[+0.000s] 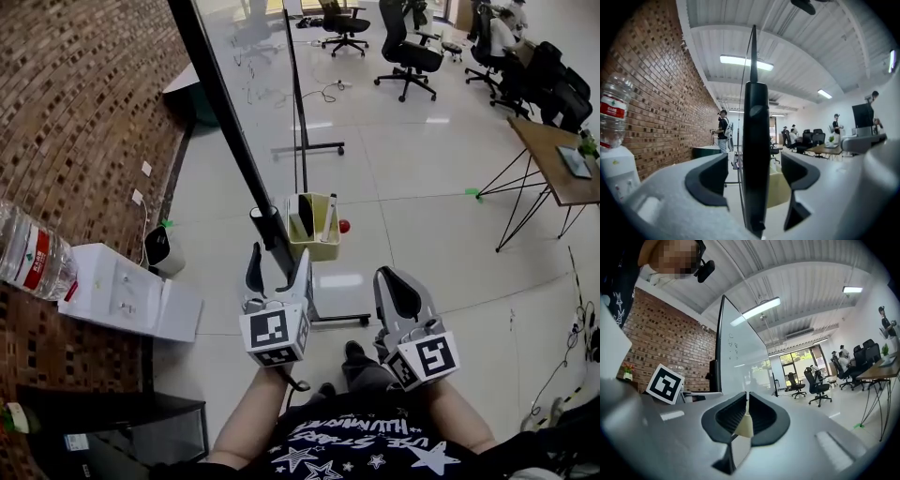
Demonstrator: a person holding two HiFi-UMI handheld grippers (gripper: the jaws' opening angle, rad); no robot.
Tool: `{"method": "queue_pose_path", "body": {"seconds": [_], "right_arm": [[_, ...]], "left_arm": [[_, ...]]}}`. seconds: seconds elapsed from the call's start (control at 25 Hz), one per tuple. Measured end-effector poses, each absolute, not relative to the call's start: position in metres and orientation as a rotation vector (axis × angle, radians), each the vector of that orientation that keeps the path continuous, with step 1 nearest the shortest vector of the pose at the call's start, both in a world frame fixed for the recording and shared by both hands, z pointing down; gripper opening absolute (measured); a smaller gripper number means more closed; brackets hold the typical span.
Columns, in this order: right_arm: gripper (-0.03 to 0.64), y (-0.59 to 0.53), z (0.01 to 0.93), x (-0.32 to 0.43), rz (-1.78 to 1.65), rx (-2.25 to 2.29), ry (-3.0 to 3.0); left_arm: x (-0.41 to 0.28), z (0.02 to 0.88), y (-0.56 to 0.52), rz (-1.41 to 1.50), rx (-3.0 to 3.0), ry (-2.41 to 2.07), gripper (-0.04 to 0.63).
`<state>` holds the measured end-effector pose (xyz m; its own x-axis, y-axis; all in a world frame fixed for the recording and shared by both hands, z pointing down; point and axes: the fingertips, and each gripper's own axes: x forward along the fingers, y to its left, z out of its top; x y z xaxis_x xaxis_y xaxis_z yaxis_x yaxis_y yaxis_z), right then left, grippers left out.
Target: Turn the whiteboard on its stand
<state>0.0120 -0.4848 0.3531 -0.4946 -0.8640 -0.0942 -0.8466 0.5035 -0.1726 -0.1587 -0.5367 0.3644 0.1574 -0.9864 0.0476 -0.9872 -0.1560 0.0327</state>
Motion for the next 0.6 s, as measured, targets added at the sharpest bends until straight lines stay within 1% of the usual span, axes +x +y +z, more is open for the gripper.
{"method": "queue_pose_path", "body": {"seconds": [0.44, 0.6], "right_arm": [[0.024, -0.528, 0.359, 0.009, -0.207, -1.416, 2.610], [0.025, -0.534, 0.362, 0.016, -0.217, -1.423, 2.606]], "left_arm": [[-0.174, 0.343, -0.573, 0.036, 2.266, -2.167, 0.342], [-0.174, 0.346, -0.577, 0.066, 2.268, -2.183, 0.300]]}}
